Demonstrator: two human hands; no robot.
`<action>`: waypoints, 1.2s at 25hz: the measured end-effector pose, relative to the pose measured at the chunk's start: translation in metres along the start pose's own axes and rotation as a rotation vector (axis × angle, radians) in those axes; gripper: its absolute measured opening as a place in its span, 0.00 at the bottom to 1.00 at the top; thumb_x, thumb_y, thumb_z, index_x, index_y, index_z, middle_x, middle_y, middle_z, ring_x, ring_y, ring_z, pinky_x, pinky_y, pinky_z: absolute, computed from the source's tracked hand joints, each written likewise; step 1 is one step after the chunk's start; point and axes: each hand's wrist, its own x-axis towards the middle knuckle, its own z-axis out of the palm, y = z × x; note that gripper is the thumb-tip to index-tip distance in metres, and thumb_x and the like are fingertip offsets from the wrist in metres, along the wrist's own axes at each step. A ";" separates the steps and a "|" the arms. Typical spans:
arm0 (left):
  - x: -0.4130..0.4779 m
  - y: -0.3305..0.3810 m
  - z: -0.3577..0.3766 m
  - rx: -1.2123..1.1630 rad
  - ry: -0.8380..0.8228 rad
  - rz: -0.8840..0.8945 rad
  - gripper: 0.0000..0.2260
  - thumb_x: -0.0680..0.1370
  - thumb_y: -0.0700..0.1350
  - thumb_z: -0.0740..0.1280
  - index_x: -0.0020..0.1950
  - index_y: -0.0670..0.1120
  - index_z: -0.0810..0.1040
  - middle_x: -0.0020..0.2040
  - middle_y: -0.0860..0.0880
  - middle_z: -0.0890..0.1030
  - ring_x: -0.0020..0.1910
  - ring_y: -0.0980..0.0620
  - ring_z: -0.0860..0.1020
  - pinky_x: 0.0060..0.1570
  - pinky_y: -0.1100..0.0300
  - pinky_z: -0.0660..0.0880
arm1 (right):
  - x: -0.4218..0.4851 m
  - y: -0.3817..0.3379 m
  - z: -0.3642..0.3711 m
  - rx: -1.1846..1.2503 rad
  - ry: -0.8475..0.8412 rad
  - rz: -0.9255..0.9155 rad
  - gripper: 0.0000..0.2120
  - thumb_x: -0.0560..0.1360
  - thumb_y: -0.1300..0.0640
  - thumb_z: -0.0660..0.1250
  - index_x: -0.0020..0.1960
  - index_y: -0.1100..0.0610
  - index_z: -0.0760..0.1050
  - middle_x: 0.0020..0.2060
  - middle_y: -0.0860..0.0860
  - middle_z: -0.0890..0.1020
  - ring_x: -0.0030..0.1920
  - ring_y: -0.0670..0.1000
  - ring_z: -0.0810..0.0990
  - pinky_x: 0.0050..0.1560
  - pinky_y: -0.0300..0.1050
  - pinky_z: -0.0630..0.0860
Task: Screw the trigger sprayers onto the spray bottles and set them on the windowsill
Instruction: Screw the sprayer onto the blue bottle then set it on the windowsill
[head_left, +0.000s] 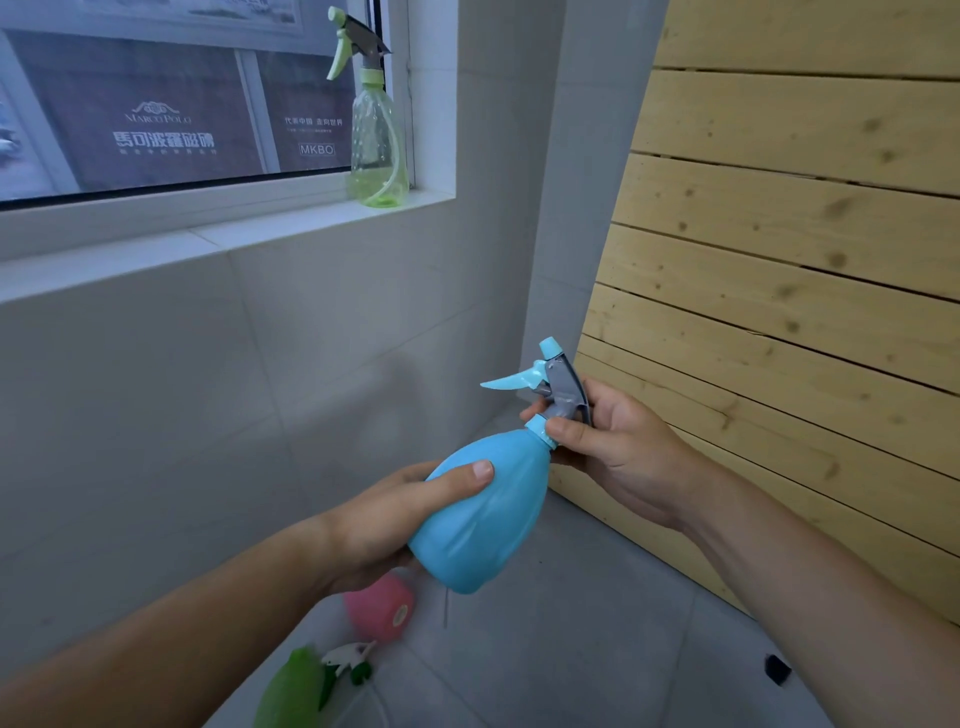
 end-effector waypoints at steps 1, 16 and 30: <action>0.000 0.000 0.000 0.004 0.000 -0.006 0.32 0.66 0.67 0.75 0.65 0.53 0.82 0.61 0.40 0.86 0.62 0.34 0.82 0.69 0.32 0.69 | 0.000 0.000 -0.001 -0.001 -0.014 0.001 0.15 0.77 0.67 0.64 0.63 0.61 0.73 0.48 0.53 0.83 0.49 0.50 0.82 0.50 0.43 0.78; 0.005 -0.005 0.007 0.220 0.143 0.152 0.36 0.56 0.61 0.84 0.60 0.58 0.74 0.56 0.50 0.84 0.48 0.54 0.87 0.45 0.53 0.86 | 0.012 0.026 0.009 0.096 0.321 0.090 0.09 0.74 0.57 0.72 0.52 0.59 0.82 0.38 0.50 0.86 0.41 0.50 0.85 0.43 0.42 0.80; 0.003 0.002 0.028 0.283 0.279 0.179 0.33 0.56 0.65 0.78 0.57 0.56 0.77 0.46 0.48 0.80 0.39 0.51 0.81 0.41 0.55 0.79 | 0.014 0.031 0.019 0.153 0.407 0.165 0.07 0.71 0.56 0.75 0.44 0.59 0.84 0.33 0.51 0.85 0.34 0.50 0.84 0.38 0.44 0.80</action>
